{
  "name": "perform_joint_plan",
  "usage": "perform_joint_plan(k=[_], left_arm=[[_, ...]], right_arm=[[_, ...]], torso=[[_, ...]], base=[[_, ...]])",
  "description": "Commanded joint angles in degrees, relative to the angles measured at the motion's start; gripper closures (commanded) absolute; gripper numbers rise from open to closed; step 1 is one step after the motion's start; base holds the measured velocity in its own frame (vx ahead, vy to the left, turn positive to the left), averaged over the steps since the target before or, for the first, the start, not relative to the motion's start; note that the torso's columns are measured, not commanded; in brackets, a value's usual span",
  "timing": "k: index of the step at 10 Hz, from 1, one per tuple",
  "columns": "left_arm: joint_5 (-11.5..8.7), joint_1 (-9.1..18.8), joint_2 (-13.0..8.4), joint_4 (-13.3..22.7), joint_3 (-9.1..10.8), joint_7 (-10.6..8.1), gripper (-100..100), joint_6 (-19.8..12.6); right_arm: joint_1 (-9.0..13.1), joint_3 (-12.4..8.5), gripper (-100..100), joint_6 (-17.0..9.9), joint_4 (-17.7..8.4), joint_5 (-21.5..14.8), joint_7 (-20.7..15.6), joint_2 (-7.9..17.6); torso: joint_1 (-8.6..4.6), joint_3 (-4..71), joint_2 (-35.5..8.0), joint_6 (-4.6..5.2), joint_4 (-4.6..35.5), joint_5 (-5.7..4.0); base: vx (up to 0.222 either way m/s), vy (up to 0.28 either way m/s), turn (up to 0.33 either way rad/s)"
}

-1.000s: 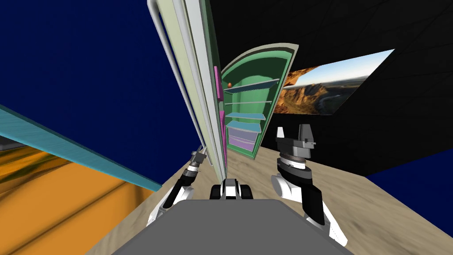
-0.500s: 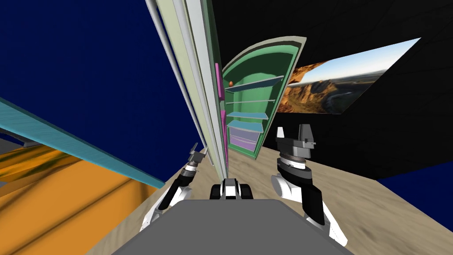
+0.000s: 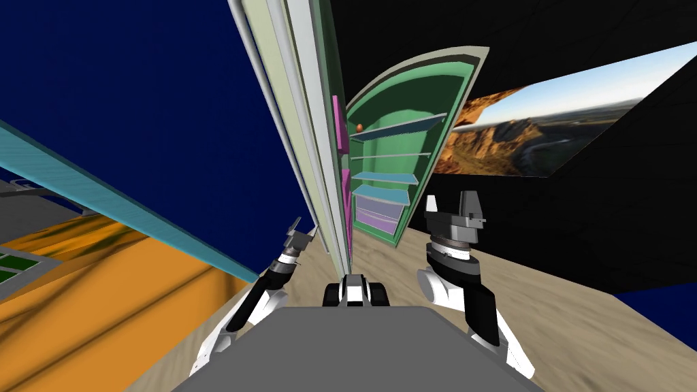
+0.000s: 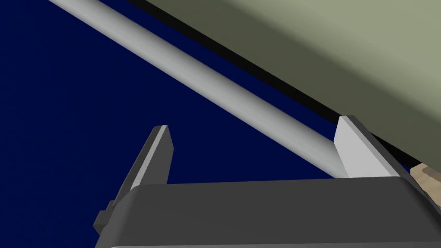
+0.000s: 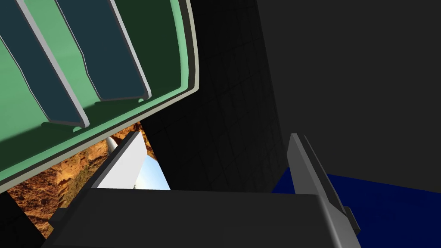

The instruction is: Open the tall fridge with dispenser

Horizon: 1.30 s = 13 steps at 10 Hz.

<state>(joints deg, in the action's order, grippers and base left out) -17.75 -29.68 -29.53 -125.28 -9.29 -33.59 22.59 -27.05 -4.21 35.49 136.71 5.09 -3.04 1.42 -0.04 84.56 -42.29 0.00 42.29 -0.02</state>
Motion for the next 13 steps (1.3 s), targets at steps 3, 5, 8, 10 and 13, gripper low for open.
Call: perform_joint_plan(k=[3, 5, 8, 10, 13], left_arm=[[-0.9, -2.2, -1.9, -5.4, 1.22, -0.93, -100, -2.6], [-0.9, -2.2, -1.9, -5.4, 1.22, -0.93, -100, -2.6], [-0.9, -2.2, -1.9, -5.4, 1.22, -0.94, 0, -2.6], [-0.9, -2.2, -1.9, -5.4, 1.22, -0.94, 0, -2.6], [-0.9, -2.2, -1.9, -5.4, 1.22, -0.94, 0, -2.6]], right_arm=[[0.0, 0.0, 0, 0.0, 0.0, 0.0, 0.0, 0.0], [0.0, 0.0, 0, 0.0, 0.0, 0.0, 0.0, 0.0], [0.0, 0.0, 0, 0.0, 0.0, 0.0, 0.0, 0.0], [0.0, 0.0, 0, 0.0, 0.0, 0.0, 0.0, 0.0], [0.0, 0.0, 0, 0.0, 0.0, 0.0, 0.0, 0.0]], torso=[[0.07, 0.0, 0.0, 0.00, 0.0, 0.03], [-0.01, 0.0, 0.0, 0.02, 0.0, 0.00], [0.09, 0.0, 0.0, 0.00, 0.0, 0.03], [0.06, 0.0, 0.0, 0.00, 0.0, 0.02], [0.04, 0.0, 0.0, 0.00, 0.0, 0.01]], base=[[0.010, -0.005, 0.072], [-0.006, -0.019, -0.018], [0.000, -0.003, 0.005], [0.000, 0.000, 0.000], [0.000, 0.000, 0.000]])
